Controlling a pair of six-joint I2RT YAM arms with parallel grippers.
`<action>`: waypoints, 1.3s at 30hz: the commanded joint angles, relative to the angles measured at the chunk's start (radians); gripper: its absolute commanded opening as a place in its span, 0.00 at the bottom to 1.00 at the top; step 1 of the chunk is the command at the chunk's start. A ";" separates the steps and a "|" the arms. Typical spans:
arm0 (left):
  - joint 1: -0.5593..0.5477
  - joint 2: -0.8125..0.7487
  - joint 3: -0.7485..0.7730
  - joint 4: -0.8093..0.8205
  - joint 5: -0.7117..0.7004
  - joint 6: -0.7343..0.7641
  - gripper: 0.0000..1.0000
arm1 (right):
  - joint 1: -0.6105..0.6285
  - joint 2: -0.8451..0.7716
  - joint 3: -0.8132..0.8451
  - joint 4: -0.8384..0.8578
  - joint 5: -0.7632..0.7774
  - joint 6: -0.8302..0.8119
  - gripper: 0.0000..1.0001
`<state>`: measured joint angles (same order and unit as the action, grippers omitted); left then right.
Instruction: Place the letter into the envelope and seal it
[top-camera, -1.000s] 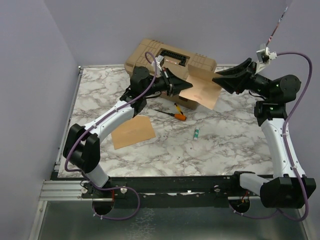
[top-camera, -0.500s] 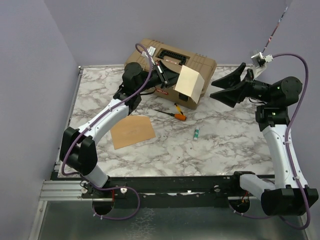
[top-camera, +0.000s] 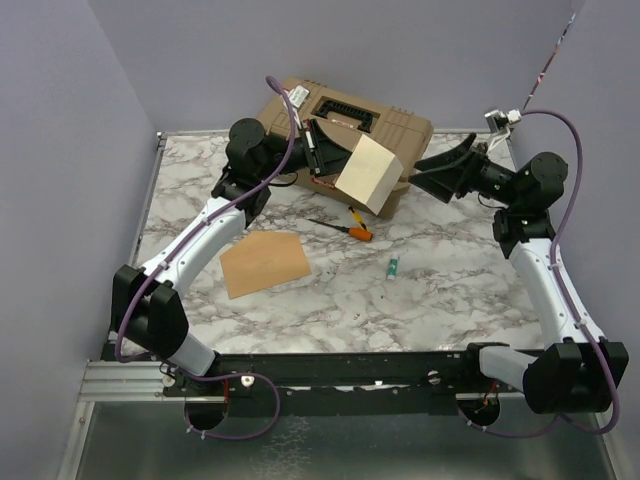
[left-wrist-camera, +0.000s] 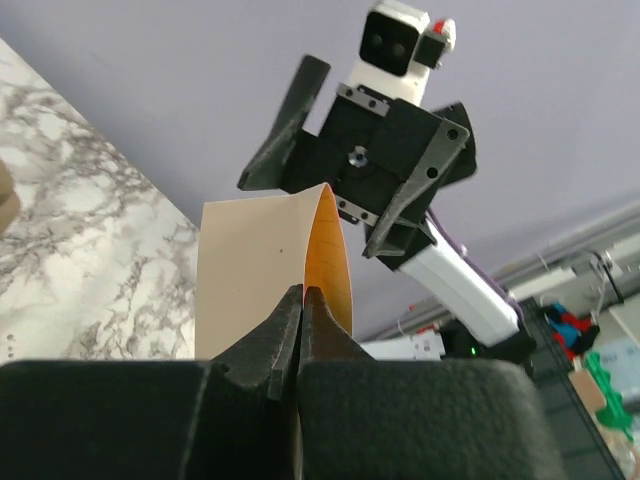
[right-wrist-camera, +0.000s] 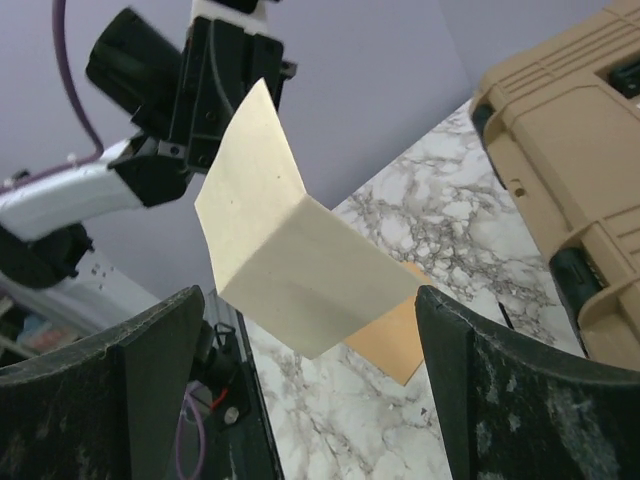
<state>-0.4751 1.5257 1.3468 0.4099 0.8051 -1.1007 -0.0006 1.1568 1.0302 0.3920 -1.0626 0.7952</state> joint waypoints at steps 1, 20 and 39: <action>-0.002 -0.008 0.039 0.020 0.207 0.033 0.00 | 0.027 -0.001 -0.019 0.234 -0.164 -0.097 0.91; -0.002 -0.036 0.028 0.023 0.260 0.030 0.00 | 0.169 0.151 0.155 -0.045 -0.466 -0.284 0.41; 0.029 -0.363 0.021 -0.661 -0.815 0.821 0.79 | 0.169 0.071 0.100 -0.071 -0.230 -0.197 0.01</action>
<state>-0.4572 1.2007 1.3487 -0.0345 0.5285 -0.4942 0.1654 1.2381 1.1595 0.3412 -1.4109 0.5610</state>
